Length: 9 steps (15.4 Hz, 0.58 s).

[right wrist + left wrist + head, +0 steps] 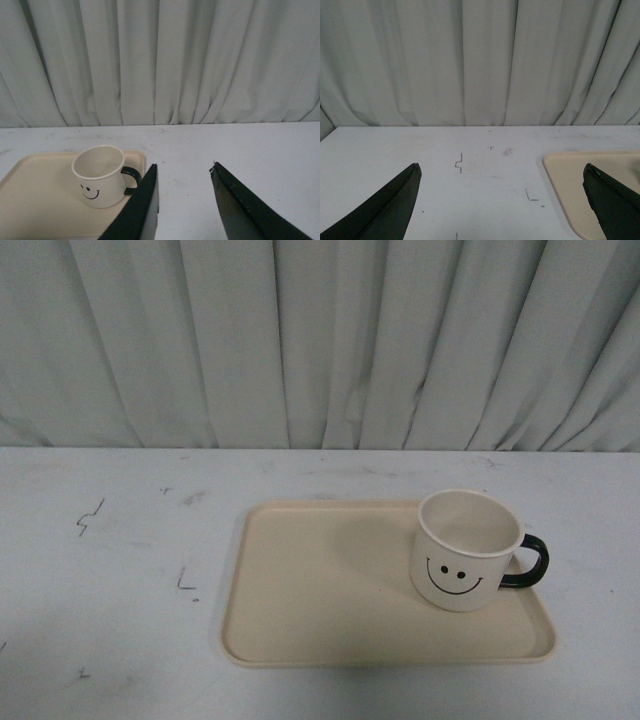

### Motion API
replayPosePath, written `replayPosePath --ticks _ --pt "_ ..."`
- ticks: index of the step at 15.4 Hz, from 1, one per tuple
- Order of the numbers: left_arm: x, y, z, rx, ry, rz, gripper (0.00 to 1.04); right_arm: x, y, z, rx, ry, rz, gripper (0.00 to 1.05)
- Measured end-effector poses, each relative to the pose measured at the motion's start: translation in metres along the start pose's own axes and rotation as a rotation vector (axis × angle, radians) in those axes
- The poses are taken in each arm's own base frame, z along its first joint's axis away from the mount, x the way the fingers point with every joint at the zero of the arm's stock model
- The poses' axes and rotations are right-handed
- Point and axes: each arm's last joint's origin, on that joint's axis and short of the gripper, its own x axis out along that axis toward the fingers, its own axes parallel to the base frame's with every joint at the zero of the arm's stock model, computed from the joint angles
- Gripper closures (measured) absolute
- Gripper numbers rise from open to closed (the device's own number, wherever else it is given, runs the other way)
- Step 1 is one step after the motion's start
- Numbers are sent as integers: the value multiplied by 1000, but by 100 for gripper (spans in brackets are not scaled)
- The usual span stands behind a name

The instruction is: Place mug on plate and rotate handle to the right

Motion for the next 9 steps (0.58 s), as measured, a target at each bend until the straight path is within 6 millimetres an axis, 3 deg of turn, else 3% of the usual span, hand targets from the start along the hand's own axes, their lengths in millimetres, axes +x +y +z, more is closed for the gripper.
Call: replayPosePath --ticks 6,9 --pt "0 0 0 0 0 0 7 0 0 0 1 0 0 4" --pt "0 0 0 0 0 0 7 0 0 0 1 0 0 6"
